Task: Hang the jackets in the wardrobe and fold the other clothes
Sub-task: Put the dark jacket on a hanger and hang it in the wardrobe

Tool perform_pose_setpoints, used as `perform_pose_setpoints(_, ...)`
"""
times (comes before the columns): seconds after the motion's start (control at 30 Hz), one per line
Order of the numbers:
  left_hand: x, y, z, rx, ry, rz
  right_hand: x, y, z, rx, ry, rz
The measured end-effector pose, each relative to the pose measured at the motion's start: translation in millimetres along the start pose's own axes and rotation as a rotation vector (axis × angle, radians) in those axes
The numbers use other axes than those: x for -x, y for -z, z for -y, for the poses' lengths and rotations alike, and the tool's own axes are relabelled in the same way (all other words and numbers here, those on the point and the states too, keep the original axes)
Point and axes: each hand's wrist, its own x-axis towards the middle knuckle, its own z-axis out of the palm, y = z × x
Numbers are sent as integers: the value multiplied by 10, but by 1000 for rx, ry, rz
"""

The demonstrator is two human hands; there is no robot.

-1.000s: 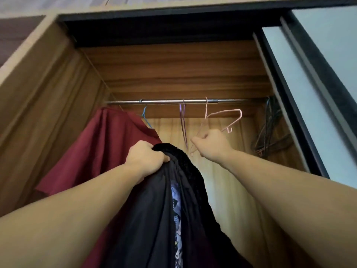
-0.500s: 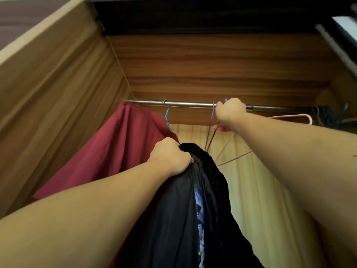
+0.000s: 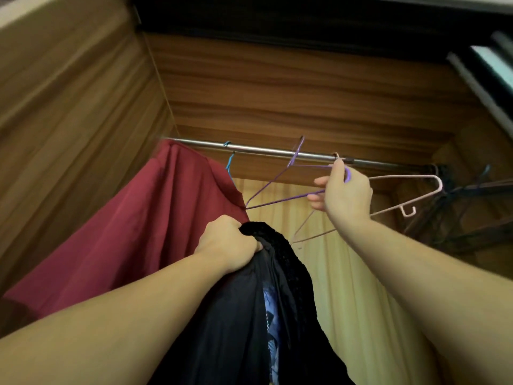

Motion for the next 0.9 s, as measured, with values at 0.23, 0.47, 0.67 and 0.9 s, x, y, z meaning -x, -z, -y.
perform_pose_setpoints(0.23, 125, -10, 44, 81, -9, 49, 871, 451, 30, -183, -172, -65)
perform_pose_setpoints(0.47, 624, -114, 102, 120, -36, 166, 1556, 996, 5, 4, -658, 87)
perform_pose_setpoints(0.67, 1087, -67, 95, 109, -32, 256, 1947, 1431, 117, 260, -524, 204)
perform_pose_setpoints(0.9, 1671, 286, -379, 78, -104, 297, 1803, 1565, 737, 348, -668, 396)
